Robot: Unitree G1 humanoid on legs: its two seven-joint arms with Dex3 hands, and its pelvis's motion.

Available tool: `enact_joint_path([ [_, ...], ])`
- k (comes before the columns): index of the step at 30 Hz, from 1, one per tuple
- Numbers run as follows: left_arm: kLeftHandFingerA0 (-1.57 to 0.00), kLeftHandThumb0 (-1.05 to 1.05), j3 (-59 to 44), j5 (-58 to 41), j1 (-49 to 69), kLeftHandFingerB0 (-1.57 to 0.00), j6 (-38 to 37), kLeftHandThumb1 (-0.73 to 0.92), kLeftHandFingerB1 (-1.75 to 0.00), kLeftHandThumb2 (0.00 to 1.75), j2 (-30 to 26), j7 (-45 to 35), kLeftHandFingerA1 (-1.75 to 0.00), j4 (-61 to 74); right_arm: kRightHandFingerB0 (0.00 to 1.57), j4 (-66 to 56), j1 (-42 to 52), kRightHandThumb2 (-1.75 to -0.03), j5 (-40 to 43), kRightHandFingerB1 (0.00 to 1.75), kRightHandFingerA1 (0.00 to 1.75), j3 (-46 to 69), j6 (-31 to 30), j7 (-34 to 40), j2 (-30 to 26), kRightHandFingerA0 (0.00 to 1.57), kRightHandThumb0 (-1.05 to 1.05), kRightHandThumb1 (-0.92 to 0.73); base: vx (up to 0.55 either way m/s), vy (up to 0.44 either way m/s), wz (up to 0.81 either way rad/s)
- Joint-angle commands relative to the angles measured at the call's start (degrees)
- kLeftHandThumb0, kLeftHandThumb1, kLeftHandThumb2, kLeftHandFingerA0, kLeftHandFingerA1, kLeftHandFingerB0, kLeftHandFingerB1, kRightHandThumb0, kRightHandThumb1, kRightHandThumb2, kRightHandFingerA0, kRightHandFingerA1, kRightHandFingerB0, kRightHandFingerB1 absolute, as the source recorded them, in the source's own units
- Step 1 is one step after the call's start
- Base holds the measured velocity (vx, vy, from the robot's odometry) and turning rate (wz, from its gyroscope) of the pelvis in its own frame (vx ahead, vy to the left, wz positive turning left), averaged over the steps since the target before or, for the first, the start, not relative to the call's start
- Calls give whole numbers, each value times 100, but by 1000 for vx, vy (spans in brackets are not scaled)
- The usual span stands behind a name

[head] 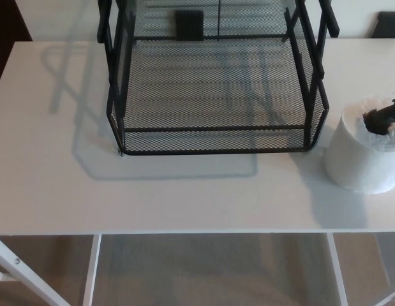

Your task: The robot walks towards a desk on which a file tray is kept in the middle and a toilet paper roll is kept on its right. The robot uses its right hand to hook on finger in the gap of the roll and grabs it, lifts it and places it on the tray.

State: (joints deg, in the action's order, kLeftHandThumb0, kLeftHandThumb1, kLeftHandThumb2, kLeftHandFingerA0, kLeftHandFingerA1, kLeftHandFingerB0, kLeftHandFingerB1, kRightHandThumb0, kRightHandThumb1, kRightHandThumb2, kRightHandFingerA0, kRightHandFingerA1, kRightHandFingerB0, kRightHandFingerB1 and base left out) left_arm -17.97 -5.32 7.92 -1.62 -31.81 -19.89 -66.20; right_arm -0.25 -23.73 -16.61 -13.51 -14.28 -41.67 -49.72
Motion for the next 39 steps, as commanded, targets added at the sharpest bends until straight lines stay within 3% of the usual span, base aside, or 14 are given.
enact_joint_path([
  [1,-42,-105,18,27,-7,-21,-265,92,-77,68,-147,42,-86,-48,5,-15,-39,-81,-120,30,50,-53,-60,-195,9,18,-68,-46,0,0,0],
  [2,-43,-105,23,30,12,-20,-287,92,-75,68,-150,30,-84,-41,8,-30,-33,-60,-144,24,41,-66,-96,-215,12,23,-62,-59,0,0,0],
  [11,-45,-104,175,140,-21,-23,-358,92,-78,68,-194,98,-87,-69,10,48,18,-60,-457,23,40,-319,20,-238,-20,28,-62,-61,0,0,0],
  [12,-45,-104,197,147,-15,-23,-401,92,-76,68,-196,94,-85,-90,6,69,13,-81,-471,34,55,-359,33,-268,-20,33,-65,-49,0,0,0],
  [13,-45,-105,214,152,-11,-23,-436,91,-76,66,-198,92,-86,-116,0,124,-1,-91,-546,44,66,-455,90,-270,-5,45,-42,-40,0,0,0],
  [14,-45,-105,211,134,-18,-23,-402,91,-76,66,-199,101,-86,-117,0,159,2,-91,-627,44,66,-506,146,-204,8,45,-42,-40,0,0,0],
  [15,-45,-105,241,146,-16,-22,-400,89,-75,68,-207,65,-87,-98,19,151,50,-59,-794,28,55,-587,137,-82,14,65,-58,-61,0,0,0],
  [18,-47,-105,287,178,5,-24,-400,89,-75,67,-211,122,-88,-74,44,309,223,-59,-1387,34,93,-760,458,1013,295,101,-51,-60,0,0,0],
  [20,-47,-105,300,179,7,-24,-403,89,-75,67,-214,128,-88,-77,44,330,248,-59,-1448,34,93,-764,507,1162,330,101,-51,-60,0,0,0],
  [23,-47,-105,350,212,-51,-25,-433,89,-76,68,-201,167,-88,-176,71,566,508,-62,-1868,46,150,-819,1031,2603,688,92,-25,-66,0,0,0],
  [24,-47,-105,359,214,-55,-25,-424,89,-76,68,-203,171,-88,-178,71,585,524,-62,-1906,46,150,-830,1062,2711,709,92,-25,-66,0,0,0],
  [26,-49,-104,379,209,-76,-27,-443,90,-75,68,-177,146,-87,-185,98,805,707,-65,-2181,61,164,-843,1505,3931,899,91,-19,-62,0,0,0],
  [30,-50,-102,431,248,-53,-28,-489,91,-74,68,-158,194,-85,-174,94,934,810,-66,-2302,73,168,-838,1778,4654,1057,94,-22,-64,0,0,0],
  [39,-48,-102,489,269,-37,-27,-524,92,-76,68,-166,141,-89,-162,89,1307,929,-64,-2260,74,168,-652,2042,5763,1444,96,-24,-60,0,0,0],
])
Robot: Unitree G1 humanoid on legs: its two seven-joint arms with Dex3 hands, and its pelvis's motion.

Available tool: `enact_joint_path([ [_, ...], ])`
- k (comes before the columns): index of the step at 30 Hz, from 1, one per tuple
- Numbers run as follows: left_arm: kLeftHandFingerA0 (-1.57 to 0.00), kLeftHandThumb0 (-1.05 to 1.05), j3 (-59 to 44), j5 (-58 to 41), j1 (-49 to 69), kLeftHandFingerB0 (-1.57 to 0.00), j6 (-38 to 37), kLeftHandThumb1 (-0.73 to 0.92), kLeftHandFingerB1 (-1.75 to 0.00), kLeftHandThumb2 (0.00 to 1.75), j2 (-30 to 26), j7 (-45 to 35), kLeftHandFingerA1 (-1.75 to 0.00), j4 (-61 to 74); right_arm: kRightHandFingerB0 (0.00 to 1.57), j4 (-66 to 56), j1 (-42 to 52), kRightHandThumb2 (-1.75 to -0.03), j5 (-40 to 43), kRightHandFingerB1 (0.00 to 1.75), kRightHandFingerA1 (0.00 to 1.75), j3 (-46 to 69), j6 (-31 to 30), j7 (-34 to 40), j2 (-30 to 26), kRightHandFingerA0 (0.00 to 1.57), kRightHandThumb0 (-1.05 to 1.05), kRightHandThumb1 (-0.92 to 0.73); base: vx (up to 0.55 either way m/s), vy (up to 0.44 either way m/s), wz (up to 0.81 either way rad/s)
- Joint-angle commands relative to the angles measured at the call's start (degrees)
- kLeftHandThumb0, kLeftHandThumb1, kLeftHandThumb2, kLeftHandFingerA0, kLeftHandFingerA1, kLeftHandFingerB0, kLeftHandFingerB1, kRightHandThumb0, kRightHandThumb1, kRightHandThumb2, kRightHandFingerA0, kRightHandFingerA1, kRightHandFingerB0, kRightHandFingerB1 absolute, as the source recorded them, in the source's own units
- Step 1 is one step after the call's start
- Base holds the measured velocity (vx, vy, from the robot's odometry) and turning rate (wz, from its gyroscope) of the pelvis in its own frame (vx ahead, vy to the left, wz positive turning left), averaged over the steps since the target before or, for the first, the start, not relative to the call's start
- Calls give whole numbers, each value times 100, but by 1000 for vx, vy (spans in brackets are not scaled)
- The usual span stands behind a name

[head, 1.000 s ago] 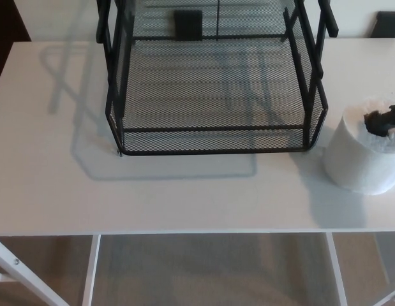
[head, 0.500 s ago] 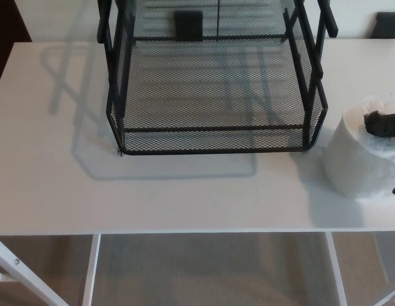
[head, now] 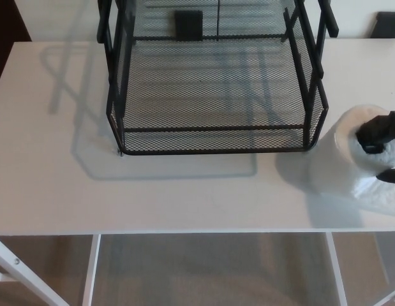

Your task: The robot walks towards a desk on which a file tray is kept in the middle and a toilet paper roll is kept on its right. The robot uses its right hand to hook on finger in the gap of the roll and grabs it, lifts it and places it on the tray.

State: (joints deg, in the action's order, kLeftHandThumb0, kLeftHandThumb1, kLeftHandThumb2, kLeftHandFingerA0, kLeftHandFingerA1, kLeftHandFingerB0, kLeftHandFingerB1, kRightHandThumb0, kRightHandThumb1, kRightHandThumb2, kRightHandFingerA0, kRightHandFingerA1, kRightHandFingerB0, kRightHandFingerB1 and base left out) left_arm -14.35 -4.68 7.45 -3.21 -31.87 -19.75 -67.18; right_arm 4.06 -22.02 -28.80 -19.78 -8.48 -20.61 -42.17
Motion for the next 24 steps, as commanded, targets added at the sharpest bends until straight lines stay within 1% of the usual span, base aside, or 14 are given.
enact_joint_path([
  [1,-48,-102,132,196,36,-26,-345,92,-75,68,-169,73,-88,-12,90,933,789,-63,-1064,73,168,-18,1357,3806,786,95,-25,-60,0,0,0],
  [4,-45,-101,145,208,-5,-25,-339,91,-73,67,-156,105,-84,-110,92,1109,842,-63,-1064,71,166,-7,1497,4102,863,98,-23,-58,0,0,0],
  [5,-53,-91,168,228,-14,-16,-313,67,-64,123,-162,99,-84,-116,93,1104,865,-66,-1047,73,165,17,1521,4126,865,100,-22,-59,0,0,0],
  [6,-54,-90,159,212,-9,-17,-297,67,-64,122,-159,88,-84,-101,87,1106,876,-92,-1025,81,135,62,1557,4206,878,127,-24,-45,0,0,0],
  [7,-54,-91,187,245,28,-18,-374,67,-65,123,-163,104,-84,-88,95,1057,890,-71,-989,72,166,119,1601,4180,842,100,-20,-57,0,0,0],
  [8,-46,-101,176,233,14,-26,-332,91,-74,67,-157,128,-86,-93,95,994,907,-67,-935,71,166,183,1611,4106,813,99,-21,-59,0,0,0],
  [9,-56,-89,163,216,9,-19,-308,66,-65,121,-138,152,-84,-97,95,983,901,-63,-900,70,165,228,1646,4077,781,98,-22,-58,0,0,0],
  [11,-54,-89,161,203,-8,-18,-268,66,-65,121,-119,158,-84,-112,95,1011,876,-62,-886,70,166,312,1798,4170,693,98,-22,-57,0,0,0],
  [13,-46,-100,143,172,73,-26,-244,92,-75,67,-146,114,-89,8,87,989,854,-88,-881,80,135,415,1862,4239,600,125,-25,-40,0,0,0],
  [14,-52,-90,120,147,87,-17,-235,66,-64,122,-166,91,-84,23,94,804,847,-63,-878,67,164,572,1811,4101,389,98,-27,-57,0,0,0],
  [18,-52,-91,157,198,83,-20,-313,68,-66,123,-183,138,-84,-12,95,713,823,-64,-794,67,163,798,1884,4046,206,97,-22,-59,0,0,0],
  [21,-58,-89,173,215,56,-21,-325,67,-67,123,-208,151,-87,-56,92,574,822,-61,-665,64,162,1063,1836,3800,26,95,-24,-64,0,0,0],
  [22,-50,-102,182,222,50,-28,-311,91,-74,68,-211,173,-87,-60,95,522,810,-61,-602,62,156,1195,1827,3728,-41,99,-23,-63,0,0,0],
  [24,-49,-102,207,246,29,-28,-327,91,-75,67,-227,202,-87,-116,94,457,768,-63,-458,62,155,1447,1862,3547,-185,98,-22,-64,0,0,0],
])
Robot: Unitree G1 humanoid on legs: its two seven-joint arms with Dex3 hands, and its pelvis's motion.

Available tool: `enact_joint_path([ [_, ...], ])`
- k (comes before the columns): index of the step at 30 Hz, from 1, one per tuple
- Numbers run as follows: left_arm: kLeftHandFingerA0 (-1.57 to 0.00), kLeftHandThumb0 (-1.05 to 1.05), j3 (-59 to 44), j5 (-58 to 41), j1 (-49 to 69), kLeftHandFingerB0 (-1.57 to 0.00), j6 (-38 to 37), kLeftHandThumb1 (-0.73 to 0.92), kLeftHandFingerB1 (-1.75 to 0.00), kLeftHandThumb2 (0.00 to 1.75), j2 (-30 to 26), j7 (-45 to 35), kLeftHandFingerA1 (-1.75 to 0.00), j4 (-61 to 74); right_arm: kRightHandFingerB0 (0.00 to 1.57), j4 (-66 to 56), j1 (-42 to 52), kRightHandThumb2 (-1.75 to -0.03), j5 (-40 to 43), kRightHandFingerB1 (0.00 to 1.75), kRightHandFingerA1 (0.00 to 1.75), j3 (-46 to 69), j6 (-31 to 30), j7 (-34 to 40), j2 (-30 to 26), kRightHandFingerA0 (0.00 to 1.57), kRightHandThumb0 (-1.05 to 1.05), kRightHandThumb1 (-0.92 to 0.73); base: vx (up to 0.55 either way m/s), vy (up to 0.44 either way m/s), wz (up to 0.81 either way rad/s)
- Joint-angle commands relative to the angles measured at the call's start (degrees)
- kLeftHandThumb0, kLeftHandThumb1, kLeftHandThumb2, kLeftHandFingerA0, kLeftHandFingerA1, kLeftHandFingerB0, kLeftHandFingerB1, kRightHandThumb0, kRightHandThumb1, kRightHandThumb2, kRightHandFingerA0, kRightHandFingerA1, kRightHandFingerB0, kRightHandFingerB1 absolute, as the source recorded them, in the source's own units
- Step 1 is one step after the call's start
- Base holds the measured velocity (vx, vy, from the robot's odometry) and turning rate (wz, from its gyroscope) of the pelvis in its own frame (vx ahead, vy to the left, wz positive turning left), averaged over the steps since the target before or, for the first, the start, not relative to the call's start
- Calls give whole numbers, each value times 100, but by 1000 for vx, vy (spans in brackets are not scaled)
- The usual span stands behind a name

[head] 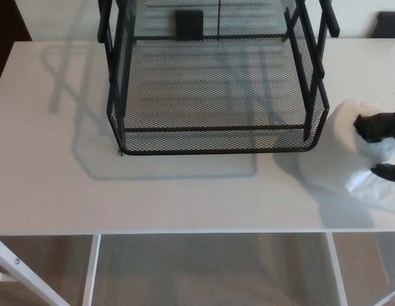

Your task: The robot walks towards a desk on which a file tray is kept in the middle and a toilet paper roll is kept on its right. The robot uses its right hand to hook on finger in the gap of the roll and grabs it, lifts it and places it on the tray.

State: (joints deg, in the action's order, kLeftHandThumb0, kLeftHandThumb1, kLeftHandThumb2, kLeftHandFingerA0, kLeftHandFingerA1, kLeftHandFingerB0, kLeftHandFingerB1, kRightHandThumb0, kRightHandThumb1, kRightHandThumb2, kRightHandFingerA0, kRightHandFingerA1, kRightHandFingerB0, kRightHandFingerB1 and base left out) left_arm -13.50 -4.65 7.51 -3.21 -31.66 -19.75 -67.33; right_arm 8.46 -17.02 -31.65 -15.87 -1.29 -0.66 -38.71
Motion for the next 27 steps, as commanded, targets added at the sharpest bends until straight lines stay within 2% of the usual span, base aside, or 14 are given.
enact_joint_path([
  [1,-48,-101,105,211,19,-28,-291,92,-76,67,-249,171,-88,-94,92,-83,282,-70,-146,65,150,1182,1108,1490,-583,99,-29,-59,0,0,0],
  [3,-44,-101,85,176,22,-27,-284,92,-76,67,-264,166,-89,-85,95,-117,231,-61,-103,61,151,1389,1089,1425,-636,97,-21,-62,0,0,0],
  [7,-44,-101,84,158,27,-28,-308,92,-76,67,-276,194,-89,-92,96,-195,46,-63,-124,61,141,1736,1062,1334,-803,98,-23,-63,0,0,0],
  [11,-50,-102,119,168,-33,-29,-257,92,-78,68,-283,240,-91,-140,94,-264,-253,-62,28,61,152,2030,1203,1167,-883,99,-24,-62,0,0,0],
  [12,-60,-91,130,169,-25,-22,-287,66,-68,123,-286,242,-88,-140,94,-269,-364,-64,55,65,154,2081,1273,1139,-902,101,-25,-62,0,0,0],
  [16,-59,-91,113,122,2,-24,-251,67,-69,124,-314,211,-88,-55,94,-357,-1164,-62,113,67,165,2112,1314,946,-903,98,-28,-56,0,0,0],
  [18,-51,-92,154,178,-30,-24,-301,69,-69,124,-320,259,-85,-96,94,-353,-1435,-63,92,67,167,2077,1269,875,-871,101,-29,-57,0,0,0],
  [19,-51,-92,160,185,-50,-24,-291,69,-69,124,-317,272,-85,-117,94,-378,-1522,-63,92,67,167,2059,1214,802,-867,101,-29,-57,0,0,0],
  [20,-44,-101,135,162,-46,-30,-335,92,-80,68,-311,246,-91,-147,95,-336,-1739,-64,69,68,163,2002,1225,761,-842,102,-29,-56,0,0,0],
  [23,-43,-100,180,221,-125,-31,-223,92,-76,70,-344,260,-89,-153,90,-474,-2364,-57,17,64,161,1726,877,336,-683,100,-30,-58,0,0,0],
  [24,-55,-91,179,217,-89,-24,-233,69,-69,125,-347,253,-87,-92,88,-382,-2497,-65,5,65,159,1640,938,360,-613,101,-39,-50,0,0,0],
  [25,-54,-91,158,195,-84,-25,-213,68,-68,124,-340,263,-86,-69,92,-297,-2643,-61,29,63,167,1537,989,331,-512,97,-29,-54,0,0,0],
  [26,-56,-92,132,171,-81,-24,-219,68,-68,124,-330,261,-86,-69,91,-262,-2774,-59,198,61,151,1451,989,86,-430,99,-30,-63,0,0,0],
  [27,-47,-103,131,174,-97,-32,-227,92,-78,68,-322,272,-90,-100,92,-215,-2870,-62,323,62,161,1389,998,-79,-367,94,-30,-60,0,0,0],
])
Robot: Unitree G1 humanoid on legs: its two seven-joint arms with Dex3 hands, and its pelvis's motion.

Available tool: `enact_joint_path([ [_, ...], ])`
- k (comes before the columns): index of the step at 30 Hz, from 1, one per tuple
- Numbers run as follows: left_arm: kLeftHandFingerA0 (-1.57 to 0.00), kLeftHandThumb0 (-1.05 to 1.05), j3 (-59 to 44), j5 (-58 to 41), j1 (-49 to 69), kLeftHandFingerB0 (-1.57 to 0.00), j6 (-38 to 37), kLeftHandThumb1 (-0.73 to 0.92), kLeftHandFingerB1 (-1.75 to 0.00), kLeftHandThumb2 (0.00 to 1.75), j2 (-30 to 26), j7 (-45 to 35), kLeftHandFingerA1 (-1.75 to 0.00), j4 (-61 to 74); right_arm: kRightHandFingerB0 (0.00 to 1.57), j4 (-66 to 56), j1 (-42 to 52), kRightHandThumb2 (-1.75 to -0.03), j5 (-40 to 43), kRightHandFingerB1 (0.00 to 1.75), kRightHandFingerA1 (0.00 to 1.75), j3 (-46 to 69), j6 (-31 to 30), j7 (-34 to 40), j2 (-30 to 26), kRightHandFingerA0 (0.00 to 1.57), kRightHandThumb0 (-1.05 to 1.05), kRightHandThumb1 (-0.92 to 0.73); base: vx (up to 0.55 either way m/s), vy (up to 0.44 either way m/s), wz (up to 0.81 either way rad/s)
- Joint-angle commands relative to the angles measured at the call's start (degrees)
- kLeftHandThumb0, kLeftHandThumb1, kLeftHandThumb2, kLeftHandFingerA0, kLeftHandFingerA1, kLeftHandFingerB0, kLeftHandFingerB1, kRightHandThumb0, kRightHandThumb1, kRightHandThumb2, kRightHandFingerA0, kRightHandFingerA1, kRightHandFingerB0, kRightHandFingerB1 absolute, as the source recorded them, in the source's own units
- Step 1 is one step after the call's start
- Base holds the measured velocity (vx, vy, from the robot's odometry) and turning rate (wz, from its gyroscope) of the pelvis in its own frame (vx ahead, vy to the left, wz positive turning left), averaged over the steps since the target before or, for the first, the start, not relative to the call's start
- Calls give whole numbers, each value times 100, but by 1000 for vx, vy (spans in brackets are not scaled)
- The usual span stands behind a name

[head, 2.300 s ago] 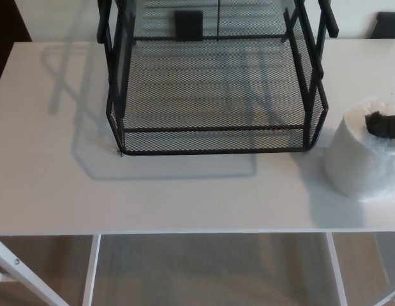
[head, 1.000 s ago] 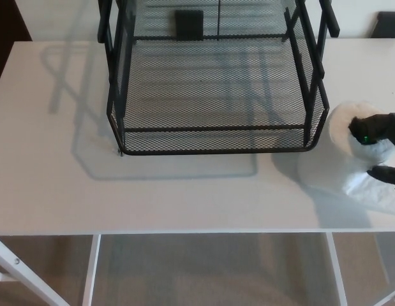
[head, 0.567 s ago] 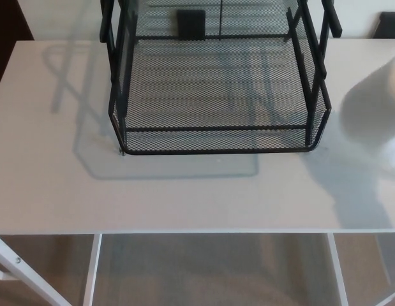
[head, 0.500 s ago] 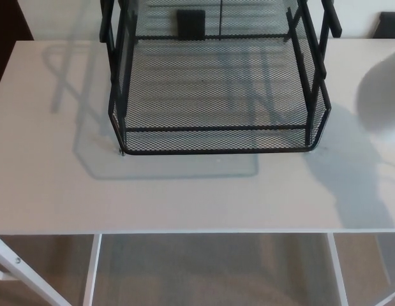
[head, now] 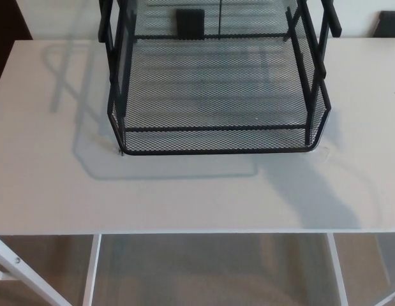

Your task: The robot walks towards a desk on which a file tray is kept in the middle and a toilet paper roll is kept on its right. The robot uses its right hand to hook on finger in the gap of the roll and grabs it, lifts it and places it on the tray.

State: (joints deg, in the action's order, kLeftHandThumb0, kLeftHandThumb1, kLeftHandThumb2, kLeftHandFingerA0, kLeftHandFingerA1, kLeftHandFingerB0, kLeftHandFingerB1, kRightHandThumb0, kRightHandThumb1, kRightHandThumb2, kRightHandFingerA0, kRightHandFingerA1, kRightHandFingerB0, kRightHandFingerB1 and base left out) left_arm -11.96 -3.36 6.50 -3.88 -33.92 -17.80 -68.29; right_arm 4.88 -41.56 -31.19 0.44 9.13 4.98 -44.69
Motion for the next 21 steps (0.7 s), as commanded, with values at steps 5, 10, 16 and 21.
enact_joint_path([
  [5,-40,-101,-13,42,-19,-32,-129,92,-79,69,-67,27,-90,-29,94,648,-1060,-61,784,60,165,-721,223,-1465,696,89,-25,-58,0,0,0],
  [10,-46,-99,36,98,-95,-30,-129,92,-77,67,7,122,-90,-126,91,910,-1449,-59,673,56,165,-1202,59,-2037,993,82,-33,-60,0,0,0],
  [16,-46,-103,82,122,72,-30,-293,92,-77,69,-19,25,-89,6,91,1293,-1722,-61,263,60,154,-1936,20,-2334,1489,84,-28,-59,0,0,0],
  [21,-41,-102,110,134,-54,-29,-183,92,-76,68,9,35,-90,-132,91,2003,-1880,-56,80,62,155,-2469,442,-2324,1809,87,-30,-55,0,0,0],
])
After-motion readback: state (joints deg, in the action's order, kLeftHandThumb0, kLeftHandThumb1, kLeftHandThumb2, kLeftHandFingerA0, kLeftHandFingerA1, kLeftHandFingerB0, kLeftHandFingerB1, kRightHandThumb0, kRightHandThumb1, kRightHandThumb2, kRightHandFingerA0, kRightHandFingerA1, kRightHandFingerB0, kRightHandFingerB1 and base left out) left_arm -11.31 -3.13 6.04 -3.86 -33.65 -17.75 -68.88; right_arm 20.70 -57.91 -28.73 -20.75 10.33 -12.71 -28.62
